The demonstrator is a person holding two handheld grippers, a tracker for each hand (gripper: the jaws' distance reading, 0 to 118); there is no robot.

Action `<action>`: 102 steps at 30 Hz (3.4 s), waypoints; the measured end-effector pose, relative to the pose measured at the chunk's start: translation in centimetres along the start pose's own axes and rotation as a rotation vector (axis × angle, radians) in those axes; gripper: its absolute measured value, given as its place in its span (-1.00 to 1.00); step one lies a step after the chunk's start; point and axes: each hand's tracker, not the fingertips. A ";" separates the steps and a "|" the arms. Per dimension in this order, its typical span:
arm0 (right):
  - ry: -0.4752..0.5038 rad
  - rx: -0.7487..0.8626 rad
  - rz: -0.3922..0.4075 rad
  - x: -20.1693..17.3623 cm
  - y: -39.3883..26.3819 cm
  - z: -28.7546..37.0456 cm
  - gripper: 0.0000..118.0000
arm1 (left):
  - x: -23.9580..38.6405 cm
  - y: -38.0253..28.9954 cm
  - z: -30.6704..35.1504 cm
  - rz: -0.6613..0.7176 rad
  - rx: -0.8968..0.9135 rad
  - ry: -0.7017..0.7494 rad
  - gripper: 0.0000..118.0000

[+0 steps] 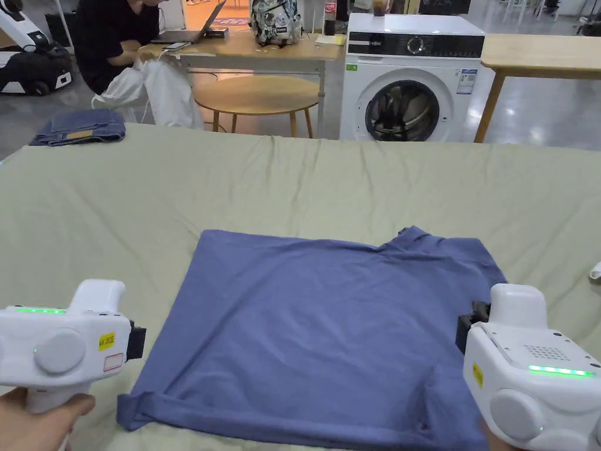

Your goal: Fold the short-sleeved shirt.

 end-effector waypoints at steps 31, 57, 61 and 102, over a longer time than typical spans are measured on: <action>-0.066 -0.473 0.081 7.4 -4.2 -1.4 0.16 | 3.3 -5.0 -4.3 -0.072 -0.240 0.018 -0.99; -0.005 -0.647 0.128 7.4 -6.4 -1.0 -0.87 | 3.2 -4.9 -1.6 -0.039 -0.174 -0.003 -0.99; 0.015 -0.563 0.077 8.4 -3.7 0.0 -0.87 | 2.9 -3.3 -0.3 -0.022 -0.094 -0.021 -0.99; -0.083 -0.350 0.079 5.3 5.4 -17.2 0.17 | 4.1 12.0 -10.3 0.016 0.028 -0.042 0.00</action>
